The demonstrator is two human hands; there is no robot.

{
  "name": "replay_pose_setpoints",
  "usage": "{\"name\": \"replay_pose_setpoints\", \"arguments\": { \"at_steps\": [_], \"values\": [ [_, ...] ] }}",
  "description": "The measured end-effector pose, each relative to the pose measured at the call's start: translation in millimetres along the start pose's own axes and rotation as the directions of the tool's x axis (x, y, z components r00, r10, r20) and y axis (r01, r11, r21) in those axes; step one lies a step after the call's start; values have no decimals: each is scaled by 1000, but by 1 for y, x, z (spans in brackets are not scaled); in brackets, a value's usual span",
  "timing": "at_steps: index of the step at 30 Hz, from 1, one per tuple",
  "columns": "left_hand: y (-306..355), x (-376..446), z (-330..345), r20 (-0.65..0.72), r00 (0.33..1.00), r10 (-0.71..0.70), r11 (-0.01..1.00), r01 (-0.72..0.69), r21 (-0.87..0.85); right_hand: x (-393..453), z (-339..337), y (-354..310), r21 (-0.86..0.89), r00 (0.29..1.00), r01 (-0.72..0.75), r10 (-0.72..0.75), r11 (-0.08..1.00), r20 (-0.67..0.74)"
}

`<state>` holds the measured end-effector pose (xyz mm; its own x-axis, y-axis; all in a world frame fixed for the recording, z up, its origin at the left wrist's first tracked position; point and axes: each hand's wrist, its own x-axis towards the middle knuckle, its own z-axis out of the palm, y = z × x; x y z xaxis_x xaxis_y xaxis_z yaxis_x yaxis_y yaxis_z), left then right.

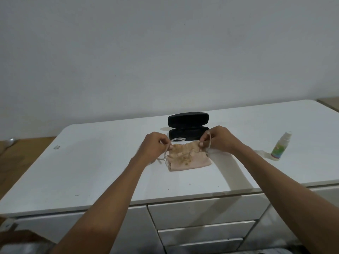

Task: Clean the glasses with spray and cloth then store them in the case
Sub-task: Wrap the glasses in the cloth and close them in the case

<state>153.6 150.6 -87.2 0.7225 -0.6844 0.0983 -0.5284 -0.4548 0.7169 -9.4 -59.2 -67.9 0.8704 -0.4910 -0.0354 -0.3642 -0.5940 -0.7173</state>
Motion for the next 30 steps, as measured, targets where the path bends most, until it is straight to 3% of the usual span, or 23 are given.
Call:
{"name": "replay_pose_setpoints", "arguments": {
  "at_steps": [4,9,19,25,30],
  "values": [
    [2,-5,-6,46,999,-19,979,28,-201,-3,-6,1,122,999,-51,49,991,18],
    [6,-17,-19,199,979,-35,870,128,-476,-13,-11,3,228,996,-49,30,972,86],
    [13,-30,-31,316,948,-31,942,133,-307,-27,-16,4,200,983,15,-51,980,177],
    [19,-35,-30,289,957,-6,974,71,-216,-29,-16,3,169,975,21,-58,985,217],
    [12,-41,-28,203,977,63,980,-22,-199,-32,-14,3,251,973,2,-59,968,223]
  ]
}}
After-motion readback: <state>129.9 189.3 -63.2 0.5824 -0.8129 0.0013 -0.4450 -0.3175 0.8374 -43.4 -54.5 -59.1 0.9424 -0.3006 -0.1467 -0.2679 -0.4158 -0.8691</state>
